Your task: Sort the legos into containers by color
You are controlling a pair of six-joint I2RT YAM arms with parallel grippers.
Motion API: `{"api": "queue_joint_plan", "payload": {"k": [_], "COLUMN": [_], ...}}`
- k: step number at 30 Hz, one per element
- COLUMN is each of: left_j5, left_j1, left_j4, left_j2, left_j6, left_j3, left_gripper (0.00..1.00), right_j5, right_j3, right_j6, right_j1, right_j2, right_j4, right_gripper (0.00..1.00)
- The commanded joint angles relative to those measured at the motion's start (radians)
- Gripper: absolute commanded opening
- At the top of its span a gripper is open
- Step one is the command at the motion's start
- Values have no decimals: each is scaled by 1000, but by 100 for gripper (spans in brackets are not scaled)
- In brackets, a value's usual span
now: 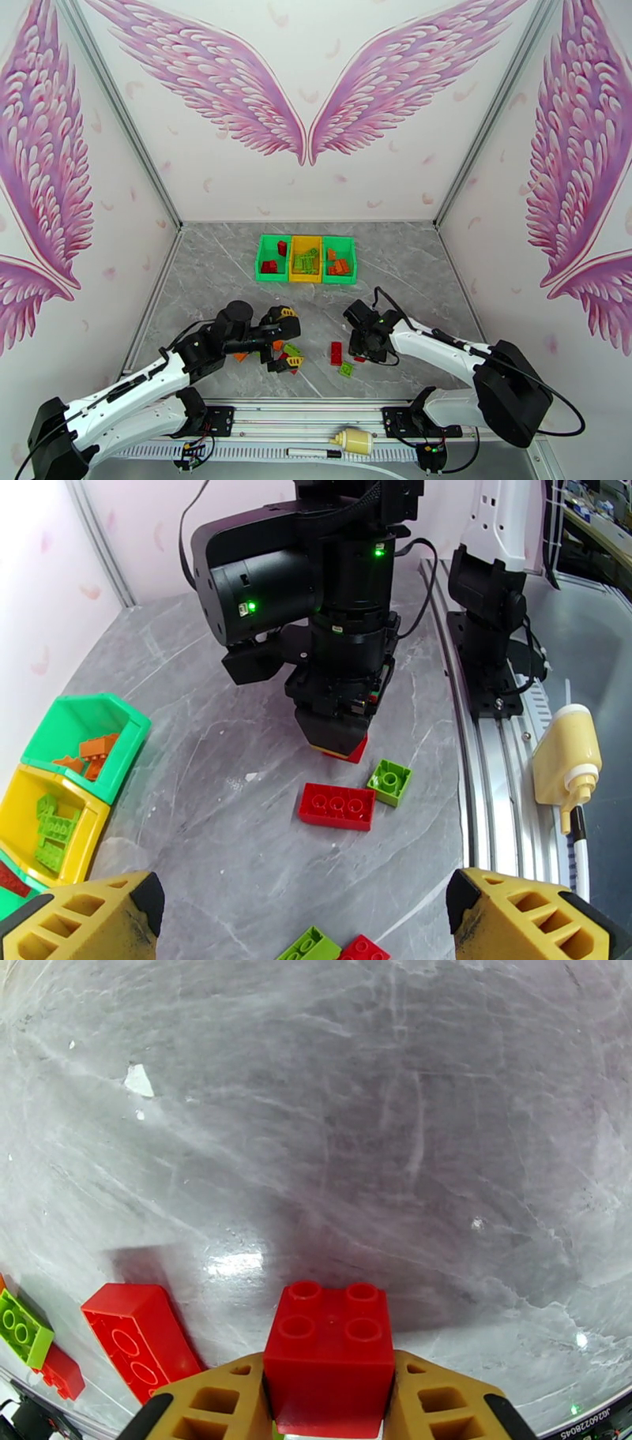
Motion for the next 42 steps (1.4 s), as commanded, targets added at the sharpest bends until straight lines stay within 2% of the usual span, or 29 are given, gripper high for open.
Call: {"api": "queue_joint_plan", "payload": {"k": [1, 9, 15, 20, 29, 35, 42], "left_j5": [-59, -109, -172, -278, -435, -455, -402], "left_j1": [9, 43, 67, 86, 114, 161, 207], "left_j4": [35, -40, -122, -148, -43, 51, 36], "left_j2": [-50, -149, -249, -340, -358, -352, -349], "left_j6": [-41, -50, -56, -84, -178, -262, -257], "left_j3": [-24, -6, -19, -43, -90, -154, -161], "left_gripper": [99, 99, 99, 99, 99, 99, 99], "right_j5": [25, 41, 37, 26, 46, 118, 206], "right_j3": [80, 276, 494, 681, 1052, 1281, 1456], "right_j6": [-69, -168, -264, -324, -426, -443, -446], "right_j1": [10, 21, 49, 74, 80, 71, 58], "right_j2": [16, 70, 224, 368, 639, 824, 984], "right_j4": [-5, 14, 21, 68, 106, 132, 199], "right_gripper": [36, 35, 35, 35, 35, 35, 35]}}
